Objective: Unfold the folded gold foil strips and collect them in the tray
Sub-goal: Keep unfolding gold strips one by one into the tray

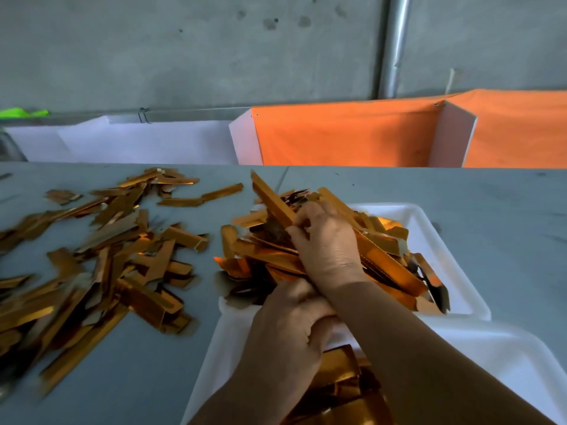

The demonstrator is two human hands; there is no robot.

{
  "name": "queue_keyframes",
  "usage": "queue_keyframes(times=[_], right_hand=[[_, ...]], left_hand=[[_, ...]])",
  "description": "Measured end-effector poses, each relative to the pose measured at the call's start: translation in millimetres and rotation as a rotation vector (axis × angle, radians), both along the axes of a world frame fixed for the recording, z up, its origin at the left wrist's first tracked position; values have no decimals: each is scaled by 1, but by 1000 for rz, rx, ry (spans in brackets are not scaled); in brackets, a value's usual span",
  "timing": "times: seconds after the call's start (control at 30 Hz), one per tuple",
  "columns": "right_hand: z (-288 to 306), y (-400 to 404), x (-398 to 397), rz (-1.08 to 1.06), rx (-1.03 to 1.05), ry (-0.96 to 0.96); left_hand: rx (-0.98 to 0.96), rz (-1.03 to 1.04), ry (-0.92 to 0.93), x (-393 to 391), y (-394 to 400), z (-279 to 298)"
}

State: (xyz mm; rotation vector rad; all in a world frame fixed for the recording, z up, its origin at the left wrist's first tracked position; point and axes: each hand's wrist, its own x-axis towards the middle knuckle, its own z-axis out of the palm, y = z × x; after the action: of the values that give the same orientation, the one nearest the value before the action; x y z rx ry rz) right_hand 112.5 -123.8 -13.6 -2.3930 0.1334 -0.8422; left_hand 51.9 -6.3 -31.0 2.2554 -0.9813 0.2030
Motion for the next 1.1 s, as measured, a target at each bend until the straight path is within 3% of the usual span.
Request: queue_keyframes(times=[0.13,0.23,0.43,0.5,0.63,0.77,0.87,0.97,1.1], right_hand=[[8,-11,-23,-22,514,-124],[17,-25,-48,26,943,-87],[18,-48,-92,124,1360,-10],[16,-50,-105,164,1462,-4],[10,-47,-124,179,1414,87],[10,-36,-133,117,1100,196],[11,-35,-134,112,850,340],[14,-36,-132,88,575,442],[18,-44,-133,0,543,302]], left_hand=[[-9,18,8,0,-1,-1],[-14,32,37,-1,-1,-1],[59,58,54,-5,-5,4],[-10,82,170,-7,-5,11],[-517,27,711,-9,-8,32],[-772,-5,967,-13,-20,35],[-802,68,918,-12,-31,37],[-723,84,706,-7,-30,32],[-542,104,315,-8,-21,21]])
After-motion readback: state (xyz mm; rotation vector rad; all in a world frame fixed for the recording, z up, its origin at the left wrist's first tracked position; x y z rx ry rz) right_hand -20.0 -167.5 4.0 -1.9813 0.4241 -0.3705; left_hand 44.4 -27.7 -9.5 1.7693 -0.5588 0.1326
